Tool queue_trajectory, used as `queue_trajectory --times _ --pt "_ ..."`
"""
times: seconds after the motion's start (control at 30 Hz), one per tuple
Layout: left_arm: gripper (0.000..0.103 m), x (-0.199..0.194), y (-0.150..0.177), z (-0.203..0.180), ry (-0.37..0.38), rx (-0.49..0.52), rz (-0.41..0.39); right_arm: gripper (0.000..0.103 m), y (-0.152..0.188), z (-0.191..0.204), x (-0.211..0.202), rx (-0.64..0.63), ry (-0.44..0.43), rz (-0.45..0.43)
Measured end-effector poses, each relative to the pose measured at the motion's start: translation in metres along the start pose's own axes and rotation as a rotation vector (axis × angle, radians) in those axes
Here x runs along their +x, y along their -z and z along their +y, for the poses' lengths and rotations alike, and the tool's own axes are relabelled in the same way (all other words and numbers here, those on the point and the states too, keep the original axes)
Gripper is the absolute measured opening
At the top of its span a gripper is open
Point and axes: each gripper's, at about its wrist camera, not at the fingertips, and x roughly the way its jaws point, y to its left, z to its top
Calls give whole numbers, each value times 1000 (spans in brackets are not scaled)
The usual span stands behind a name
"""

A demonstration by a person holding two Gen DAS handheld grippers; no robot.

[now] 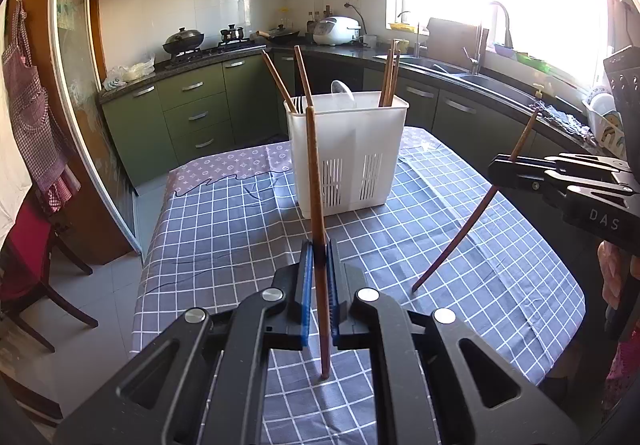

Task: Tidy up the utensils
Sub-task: 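Carry both held chopsticks toward the white holder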

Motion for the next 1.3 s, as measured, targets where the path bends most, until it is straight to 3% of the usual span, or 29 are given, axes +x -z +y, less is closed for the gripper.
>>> queue_trajectory --times 0.77,0.97,1.3 --pt "7 3 -16 -5 37 24 4 7 1 2 5 -6 -9 -1" --pt "7 2 -39 -11 63 39 3 7 2 -1 6 -1 -13 -4" --pt "7 -5 -109 -24 117 66 -26 7 2 -6 6 4 -22 -8"
